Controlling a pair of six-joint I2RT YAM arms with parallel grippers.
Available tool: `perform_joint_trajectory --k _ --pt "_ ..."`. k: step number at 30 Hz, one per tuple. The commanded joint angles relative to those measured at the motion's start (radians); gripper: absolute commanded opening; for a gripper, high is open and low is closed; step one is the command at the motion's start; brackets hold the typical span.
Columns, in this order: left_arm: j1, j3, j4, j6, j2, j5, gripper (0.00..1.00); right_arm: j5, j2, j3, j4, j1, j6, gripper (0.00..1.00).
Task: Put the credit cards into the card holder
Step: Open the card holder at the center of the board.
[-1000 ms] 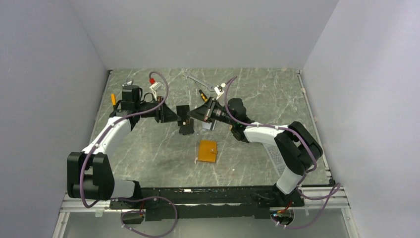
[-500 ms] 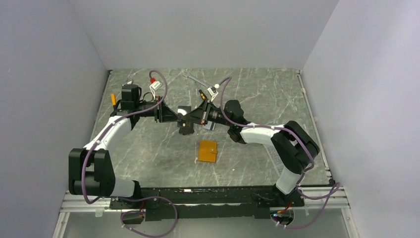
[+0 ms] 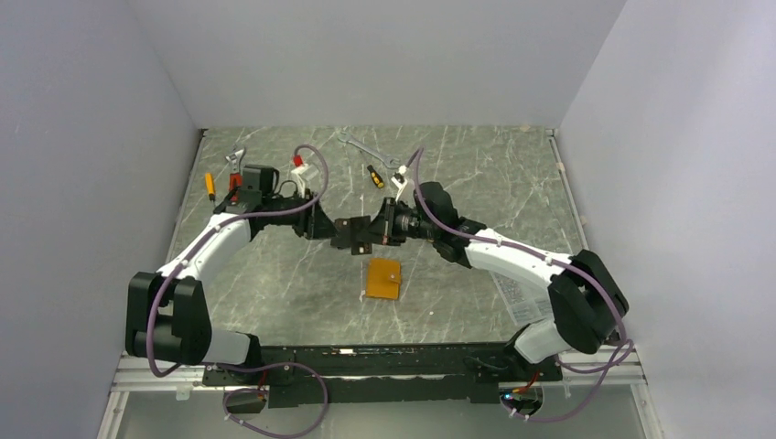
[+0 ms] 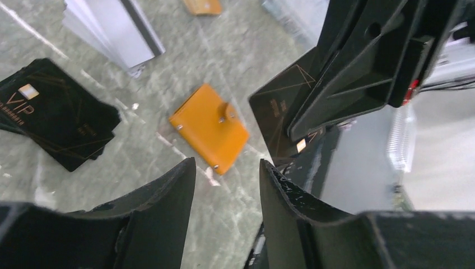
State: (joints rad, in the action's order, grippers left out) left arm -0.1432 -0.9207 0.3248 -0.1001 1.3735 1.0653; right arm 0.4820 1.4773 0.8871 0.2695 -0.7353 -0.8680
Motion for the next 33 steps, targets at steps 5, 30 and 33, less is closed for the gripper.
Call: perform_joint_trajectory --k 5,30,33 --pt "-0.180 0.035 0.085 0.280 -0.120 -0.380 0.53 -0.333 0.098 0.133 -0.704 -0.139 0.184 0.00" --pt "-0.200 0.058 0.142 0.393 -0.186 -0.411 0.53 -0.546 0.156 0.238 -0.955 -0.124 0.200 0.00" --pt "-0.202 0.056 0.146 0.399 -0.184 -0.417 0.53 -0.553 0.130 0.228 -0.957 -0.110 0.201 0.00"
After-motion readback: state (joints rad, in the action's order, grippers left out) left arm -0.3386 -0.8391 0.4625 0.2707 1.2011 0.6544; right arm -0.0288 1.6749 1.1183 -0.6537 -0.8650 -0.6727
